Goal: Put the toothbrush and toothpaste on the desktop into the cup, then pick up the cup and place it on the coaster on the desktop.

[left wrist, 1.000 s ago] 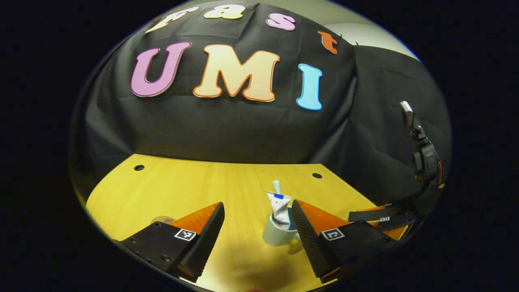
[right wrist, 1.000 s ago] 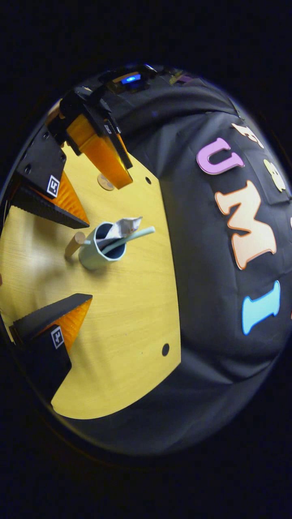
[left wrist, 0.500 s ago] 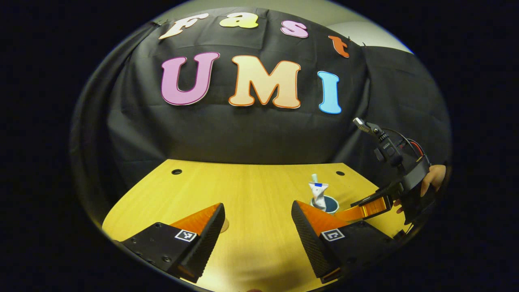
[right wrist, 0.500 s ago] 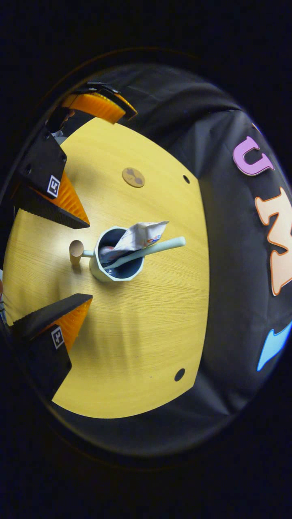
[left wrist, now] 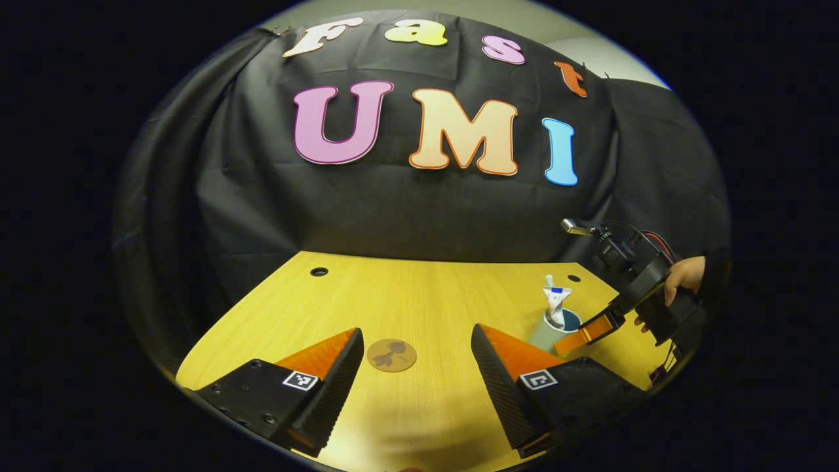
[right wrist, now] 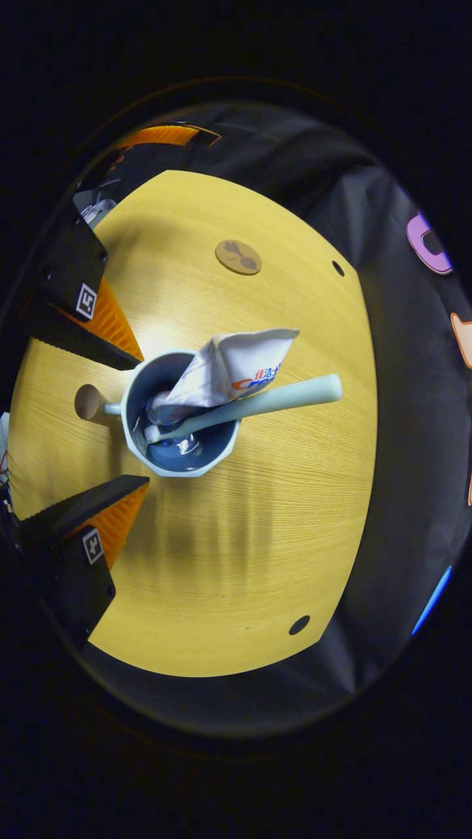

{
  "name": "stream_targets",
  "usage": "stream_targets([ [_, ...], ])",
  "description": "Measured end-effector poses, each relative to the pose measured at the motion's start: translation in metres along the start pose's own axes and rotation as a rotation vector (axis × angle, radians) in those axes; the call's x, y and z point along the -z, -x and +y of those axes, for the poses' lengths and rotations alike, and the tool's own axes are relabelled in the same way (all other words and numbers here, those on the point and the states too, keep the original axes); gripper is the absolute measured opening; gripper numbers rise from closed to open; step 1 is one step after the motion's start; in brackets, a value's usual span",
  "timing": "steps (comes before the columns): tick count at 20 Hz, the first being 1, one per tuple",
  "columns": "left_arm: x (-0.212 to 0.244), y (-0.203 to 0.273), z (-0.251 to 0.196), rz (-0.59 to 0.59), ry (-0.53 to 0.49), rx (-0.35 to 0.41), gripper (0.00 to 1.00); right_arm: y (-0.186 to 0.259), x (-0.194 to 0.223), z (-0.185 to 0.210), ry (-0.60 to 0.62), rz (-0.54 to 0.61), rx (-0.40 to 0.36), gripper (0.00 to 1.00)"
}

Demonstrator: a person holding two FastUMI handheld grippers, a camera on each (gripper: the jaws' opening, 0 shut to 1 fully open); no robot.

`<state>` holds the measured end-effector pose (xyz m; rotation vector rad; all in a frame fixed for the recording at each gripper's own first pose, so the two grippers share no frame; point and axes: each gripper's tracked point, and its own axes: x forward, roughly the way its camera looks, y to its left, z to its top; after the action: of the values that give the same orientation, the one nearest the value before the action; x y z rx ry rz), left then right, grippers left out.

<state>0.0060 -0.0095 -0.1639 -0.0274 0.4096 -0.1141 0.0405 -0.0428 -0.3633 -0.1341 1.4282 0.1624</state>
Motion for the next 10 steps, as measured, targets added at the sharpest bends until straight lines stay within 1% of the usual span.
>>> stream_targets([
  [1, 0.0, 0.001, 0.005, -0.003, -0.003, -0.008, 0.95, -0.004, 0.001, 0.0, 0.006, 0.015, 0.003, 0.98],
  [2, -0.001, 0.003, 0.01, -0.006, -0.005, -0.016, 0.95, -0.007, 0.003, 0.0, 0.011, 0.028, 0.003, 0.9],
  [5, 0.001, 0.005, 0.02, -0.006, 0.0, -0.032, 0.95, -0.013, 0.01, -0.002, 0.036, 0.067, 0.011, 0.72],
  [6, 0.002, 0.006, 0.022, -0.002, 0.003, -0.036, 0.95, -0.012, 0.011, -0.003, 0.041, 0.081, 0.011, 0.69],
  [7, 0.002, 0.006, 0.025, 0.001, 0.006, -0.041, 0.95, -0.015, 0.015, -0.003, 0.042, 0.095, 0.006, 0.55],
  [8, 0.004, 0.006, 0.027, 0.003, 0.008, -0.044, 0.95, -0.017, 0.016, -0.005, 0.044, 0.099, 0.01, 0.48],
  [9, 0.004, 0.006, 0.028, 0.004, 0.01, -0.046, 0.95, -0.013, 0.016, -0.005, 0.052, 0.105, 0.01, 0.3],
  [10, 0.005, 0.006, 0.029, 0.006, 0.013, -0.046, 0.95, -0.012, 0.015, -0.006, 0.064, 0.103, 0.013, 0.3],
])
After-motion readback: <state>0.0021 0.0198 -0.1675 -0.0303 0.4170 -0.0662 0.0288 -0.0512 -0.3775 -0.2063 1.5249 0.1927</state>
